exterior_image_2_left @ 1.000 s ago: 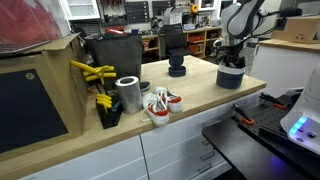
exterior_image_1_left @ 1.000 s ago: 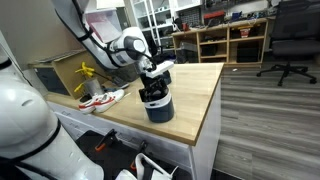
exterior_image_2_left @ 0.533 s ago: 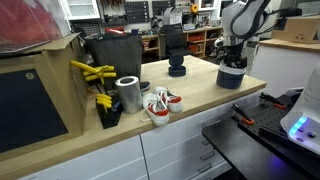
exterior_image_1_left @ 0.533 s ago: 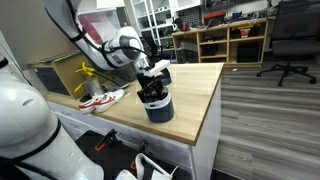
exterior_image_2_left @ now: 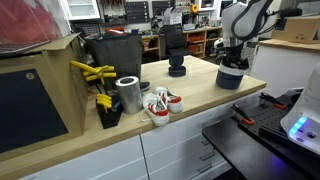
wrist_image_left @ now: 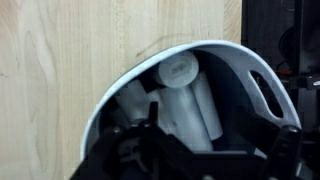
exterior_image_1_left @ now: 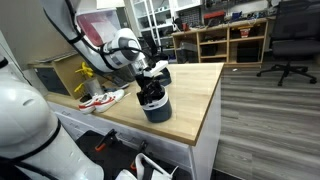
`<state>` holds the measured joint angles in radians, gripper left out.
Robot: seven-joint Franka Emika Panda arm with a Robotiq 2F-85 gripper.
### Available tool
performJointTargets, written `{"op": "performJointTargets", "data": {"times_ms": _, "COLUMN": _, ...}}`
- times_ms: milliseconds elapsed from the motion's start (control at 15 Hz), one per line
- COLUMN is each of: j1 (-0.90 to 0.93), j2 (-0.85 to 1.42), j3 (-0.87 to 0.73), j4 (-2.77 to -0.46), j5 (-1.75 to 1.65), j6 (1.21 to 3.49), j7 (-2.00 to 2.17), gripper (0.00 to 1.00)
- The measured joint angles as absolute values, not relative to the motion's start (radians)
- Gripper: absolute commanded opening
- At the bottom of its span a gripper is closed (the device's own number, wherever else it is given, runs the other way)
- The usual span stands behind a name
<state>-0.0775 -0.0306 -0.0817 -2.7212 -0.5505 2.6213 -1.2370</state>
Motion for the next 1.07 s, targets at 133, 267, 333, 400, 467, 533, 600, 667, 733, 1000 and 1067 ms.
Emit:
{"op": "performJointTargets", "data": {"times_ms": 133, "j1": -0.076, "j2": -0.026, "j3": -0.081, "j4": -2.72, "j5": -0.565, "j6": 2.607, "j7": -1.241, "gripper": 0.42}}
{"op": "performJointTargets", "data": {"times_ms": 267, "j1": -0.076, "j2": -0.027, "j3": -0.081, "j4": -2.72, "j5": -0.575, "j6": 2.583, "j7": -1.256, "gripper": 0.33}}
{"op": "performJointTargets", "data": {"times_ms": 333, "j1": -0.076, "j2": -0.029, "j3": -0.081, "j4": -2.719, "j5": -0.578, "j6": 2.566, "j7": -1.263, "gripper": 0.3}}
{"op": "performJointTargets", "data": {"times_ms": 400, "j1": -0.077, "j2": -0.031, "j3": -0.081, "j4": -2.719, "j5": -0.579, "j6": 2.547, "j7": -1.272, "gripper": 0.28}}
{"op": "performJointTargets", "data": {"times_ms": 467, "j1": -0.077, "j2": -0.03, "j3": -0.081, "j4": -2.72, "j5": -0.579, "j6": 2.534, "j7": -1.274, "gripper": 0.25}}
{"op": "performJointTargets", "data": {"times_ms": 533, "j1": -0.077, "j2": -0.018, "j3": -0.081, "j4": -2.722, "j5": -0.579, "j6": 2.537, "j7": -1.274, "gripper": 0.28}}
{"op": "performJointTargets", "data": {"times_ms": 600, "j1": -0.077, "j2": 0.003, "j3": -0.081, "j4": -2.722, "j5": -0.577, "j6": 2.546, "j7": -1.273, "gripper": 0.27}}
{"op": "performJointTargets", "data": {"times_ms": 667, "j1": -0.077, "j2": 0.024, "j3": -0.081, "j4": -2.721, "j5": -0.574, "j6": 2.555, "j7": -1.273, "gripper": 0.24}}
{"op": "performJointTargets", "data": {"times_ms": 733, "j1": -0.077, "j2": 0.029, "j3": -0.081, "j4": -2.717, "j5": -0.569, "j6": 2.554, "j7": -1.273, "gripper": 0.18}}
{"op": "performJointTargets", "data": {"times_ms": 1000, "j1": -0.075, "j2": 0.031, "j3": -0.079, "j4": -2.701, "j5": -0.519, "j6": 2.555, "j7": -1.275, "gripper": 0.0}}
{"op": "performJointTargets", "data": {"times_ms": 1067, "j1": -0.075, "j2": 0.031, "j3": -0.078, "j4": -2.697, "j5": -0.506, "j6": 2.556, "j7": -1.275, "gripper": 0.0}}
